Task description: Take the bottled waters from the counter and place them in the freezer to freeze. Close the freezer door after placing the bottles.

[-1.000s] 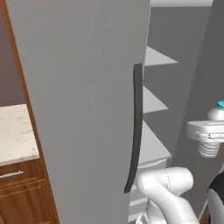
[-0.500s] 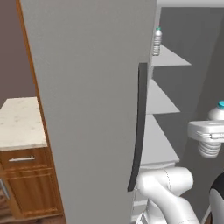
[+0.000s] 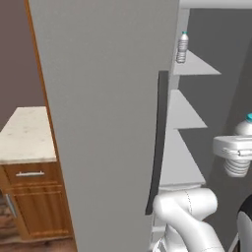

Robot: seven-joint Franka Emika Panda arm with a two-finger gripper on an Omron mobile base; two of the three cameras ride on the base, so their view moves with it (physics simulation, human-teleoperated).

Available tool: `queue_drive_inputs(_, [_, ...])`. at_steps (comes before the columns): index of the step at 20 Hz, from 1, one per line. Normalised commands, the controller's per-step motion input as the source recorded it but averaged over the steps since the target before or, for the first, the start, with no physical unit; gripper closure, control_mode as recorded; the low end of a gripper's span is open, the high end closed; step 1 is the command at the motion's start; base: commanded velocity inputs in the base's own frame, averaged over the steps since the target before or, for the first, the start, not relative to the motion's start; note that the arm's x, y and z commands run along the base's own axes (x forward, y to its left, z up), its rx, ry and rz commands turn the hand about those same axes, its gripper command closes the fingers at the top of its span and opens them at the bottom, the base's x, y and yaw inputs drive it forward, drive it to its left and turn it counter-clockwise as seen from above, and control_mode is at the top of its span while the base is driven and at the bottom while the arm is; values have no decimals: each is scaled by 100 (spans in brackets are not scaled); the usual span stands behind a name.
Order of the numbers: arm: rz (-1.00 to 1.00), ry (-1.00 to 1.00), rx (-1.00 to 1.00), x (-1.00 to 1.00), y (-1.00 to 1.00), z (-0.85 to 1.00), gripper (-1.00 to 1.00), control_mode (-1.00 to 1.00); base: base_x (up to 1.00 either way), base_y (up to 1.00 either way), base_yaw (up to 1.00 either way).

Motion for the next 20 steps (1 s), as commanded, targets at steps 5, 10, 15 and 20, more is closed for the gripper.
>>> queue_drive_inputs(5, [0, 0, 0, 0, 0, 0, 100, 100, 50, -28, -7])
queue_drive_inputs(10, [0, 0, 0, 0, 0, 0, 100, 100, 43, -7, -11])
queue_drive_inputs(15, [0, 0, 0, 0, 0, 0, 100, 100, 29, -1, -9])
queue_drive_inputs(20, [0, 0, 0, 0, 0, 0, 100, 100, 16, -24, -6])
